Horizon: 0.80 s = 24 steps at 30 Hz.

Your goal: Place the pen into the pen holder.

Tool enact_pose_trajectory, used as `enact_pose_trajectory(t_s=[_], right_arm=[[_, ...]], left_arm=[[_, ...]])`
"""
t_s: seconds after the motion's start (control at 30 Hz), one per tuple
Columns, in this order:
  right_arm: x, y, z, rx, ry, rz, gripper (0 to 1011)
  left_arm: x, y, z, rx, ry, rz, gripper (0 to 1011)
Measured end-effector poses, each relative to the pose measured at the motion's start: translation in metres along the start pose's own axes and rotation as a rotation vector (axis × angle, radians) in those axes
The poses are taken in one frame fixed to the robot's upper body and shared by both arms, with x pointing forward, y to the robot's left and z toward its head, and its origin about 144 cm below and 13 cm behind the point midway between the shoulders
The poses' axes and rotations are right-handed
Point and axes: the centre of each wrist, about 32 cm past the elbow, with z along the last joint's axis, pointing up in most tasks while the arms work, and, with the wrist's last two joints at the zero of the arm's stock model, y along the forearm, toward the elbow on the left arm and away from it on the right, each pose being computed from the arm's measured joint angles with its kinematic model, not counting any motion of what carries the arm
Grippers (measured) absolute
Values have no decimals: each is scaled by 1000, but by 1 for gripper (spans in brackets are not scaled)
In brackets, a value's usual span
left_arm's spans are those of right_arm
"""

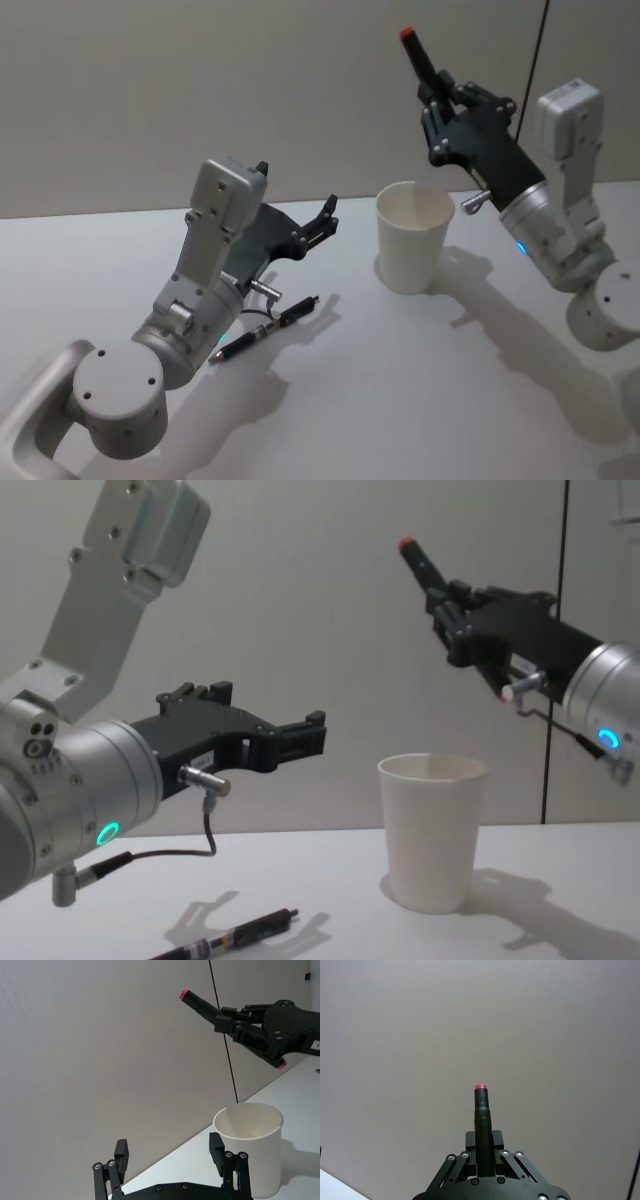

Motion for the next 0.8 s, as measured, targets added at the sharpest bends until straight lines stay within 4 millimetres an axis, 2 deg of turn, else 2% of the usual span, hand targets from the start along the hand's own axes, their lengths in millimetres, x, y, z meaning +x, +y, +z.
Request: enact_pose_trajectory(t_s=[0.8], right_arm=[[-18,4,-28,-36,23,52,177]], left_arm=[[0,0,0,0,0,0,1001]])
